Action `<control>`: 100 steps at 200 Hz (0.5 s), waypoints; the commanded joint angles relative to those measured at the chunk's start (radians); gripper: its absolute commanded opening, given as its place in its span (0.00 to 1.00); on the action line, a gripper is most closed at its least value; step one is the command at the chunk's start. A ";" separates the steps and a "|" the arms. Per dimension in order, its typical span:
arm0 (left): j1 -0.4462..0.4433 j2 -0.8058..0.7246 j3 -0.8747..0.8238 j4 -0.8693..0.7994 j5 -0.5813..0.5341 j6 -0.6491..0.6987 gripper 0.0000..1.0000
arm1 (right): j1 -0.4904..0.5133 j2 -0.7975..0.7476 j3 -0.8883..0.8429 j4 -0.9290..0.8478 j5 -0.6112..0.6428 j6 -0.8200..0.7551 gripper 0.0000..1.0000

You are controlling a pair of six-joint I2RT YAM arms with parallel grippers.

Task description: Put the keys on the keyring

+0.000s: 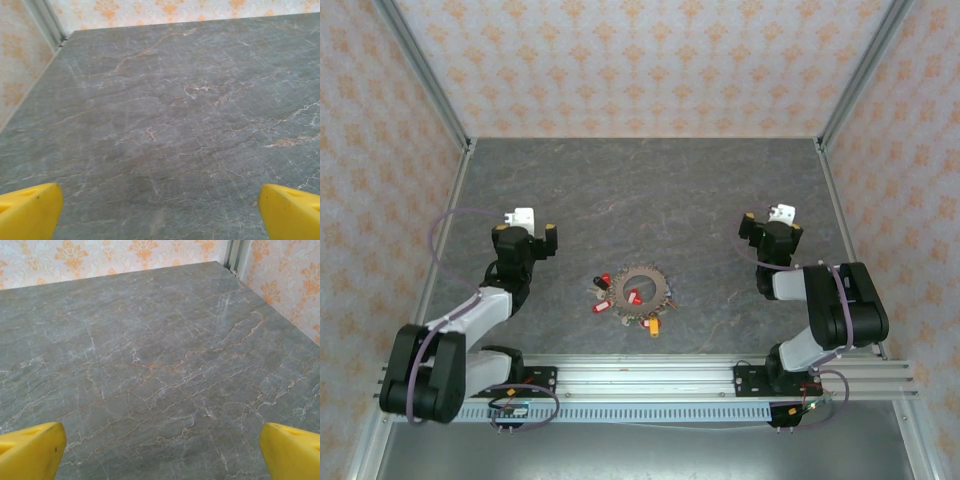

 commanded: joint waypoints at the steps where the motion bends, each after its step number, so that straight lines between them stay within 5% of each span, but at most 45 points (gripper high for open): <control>1: 0.037 0.114 -0.026 0.258 0.112 -0.003 1.00 | -0.003 -0.008 0.004 -0.017 0.005 0.016 0.99; 29: 0.046 0.276 0.049 0.265 0.176 0.022 1.00 | -0.003 -0.007 0.004 -0.017 0.002 0.016 0.99; 66: 0.088 0.293 0.044 0.282 0.214 -0.020 1.00 | -0.003 -0.005 0.004 -0.018 0.000 0.015 0.99; 100: 0.048 0.300 0.065 0.249 0.032 -0.043 1.00 | -0.003 -0.007 0.005 -0.018 0.000 0.016 0.99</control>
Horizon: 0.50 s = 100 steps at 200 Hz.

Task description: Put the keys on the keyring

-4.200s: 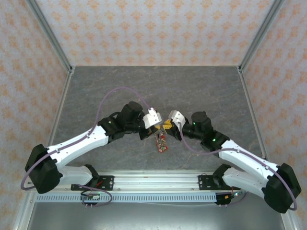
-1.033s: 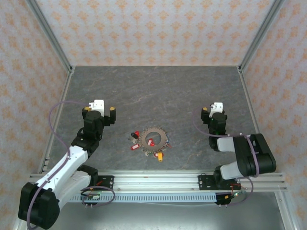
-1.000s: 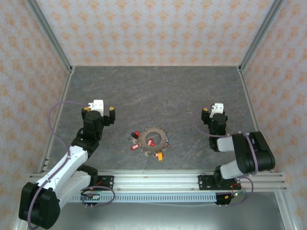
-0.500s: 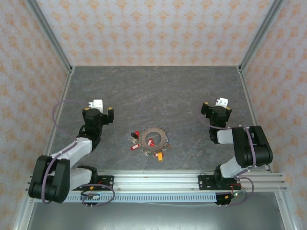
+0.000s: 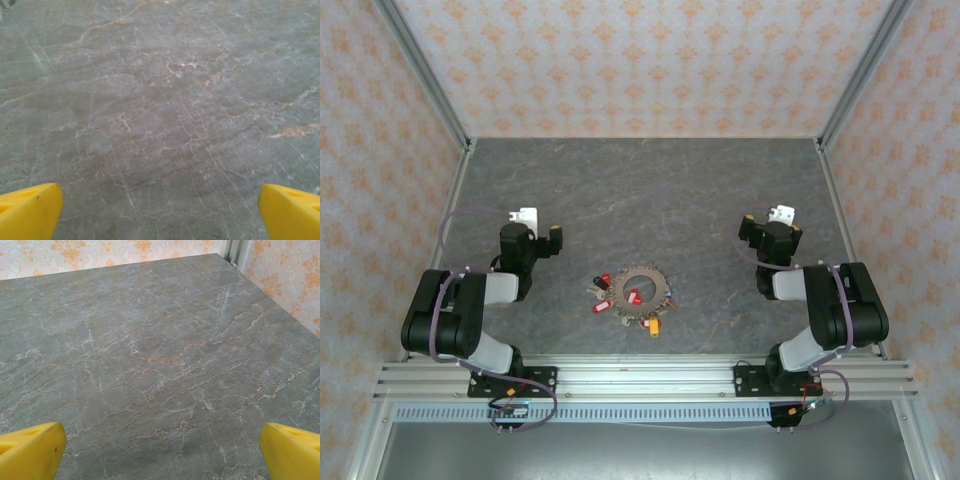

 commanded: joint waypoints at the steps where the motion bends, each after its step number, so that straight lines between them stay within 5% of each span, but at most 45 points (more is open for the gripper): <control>1: -0.027 0.000 0.032 0.033 -0.121 -0.019 1.00 | -0.003 -0.007 0.005 0.002 0.003 0.015 0.99; 100: -0.028 0.000 0.031 0.034 -0.126 -0.018 1.00 | -0.003 -0.006 0.005 0.002 0.003 0.015 0.99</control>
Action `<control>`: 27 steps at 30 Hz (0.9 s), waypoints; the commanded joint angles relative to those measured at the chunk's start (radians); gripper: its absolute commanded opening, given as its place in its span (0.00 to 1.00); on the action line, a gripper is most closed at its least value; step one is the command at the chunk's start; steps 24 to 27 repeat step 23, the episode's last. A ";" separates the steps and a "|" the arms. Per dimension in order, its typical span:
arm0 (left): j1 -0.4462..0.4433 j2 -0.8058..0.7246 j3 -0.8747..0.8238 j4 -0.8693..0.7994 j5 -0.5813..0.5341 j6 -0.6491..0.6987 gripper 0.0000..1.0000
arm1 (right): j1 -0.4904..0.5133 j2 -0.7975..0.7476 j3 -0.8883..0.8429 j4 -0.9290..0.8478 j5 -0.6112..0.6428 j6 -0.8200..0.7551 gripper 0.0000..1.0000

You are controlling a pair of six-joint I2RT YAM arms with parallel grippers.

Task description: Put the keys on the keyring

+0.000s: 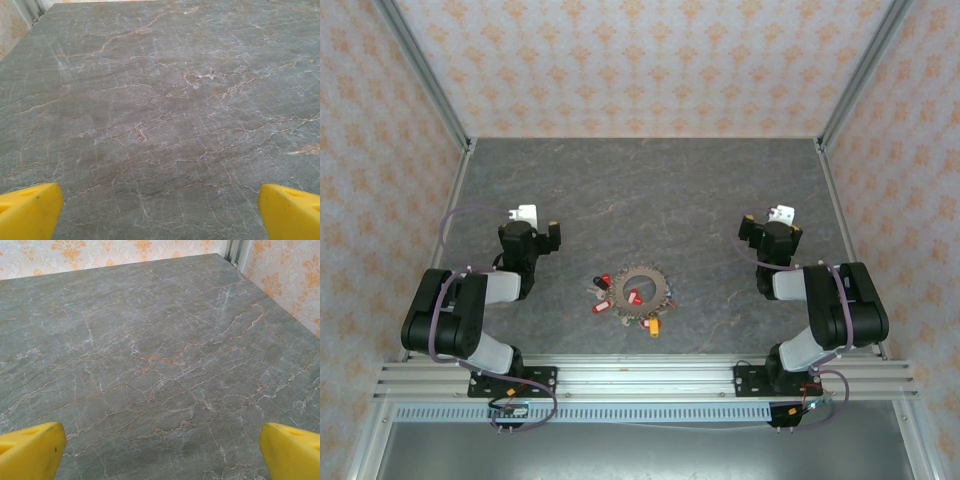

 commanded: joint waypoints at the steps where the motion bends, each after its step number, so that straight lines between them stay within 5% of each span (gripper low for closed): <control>1: -0.003 0.000 0.020 0.033 -0.031 -0.006 1.00 | -0.003 -0.006 0.006 0.002 0.004 0.015 0.99; 27: -0.003 0.000 0.020 0.033 -0.032 -0.007 1.00 | -0.005 -0.007 0.002 0.005 -0.007 0.011 0.99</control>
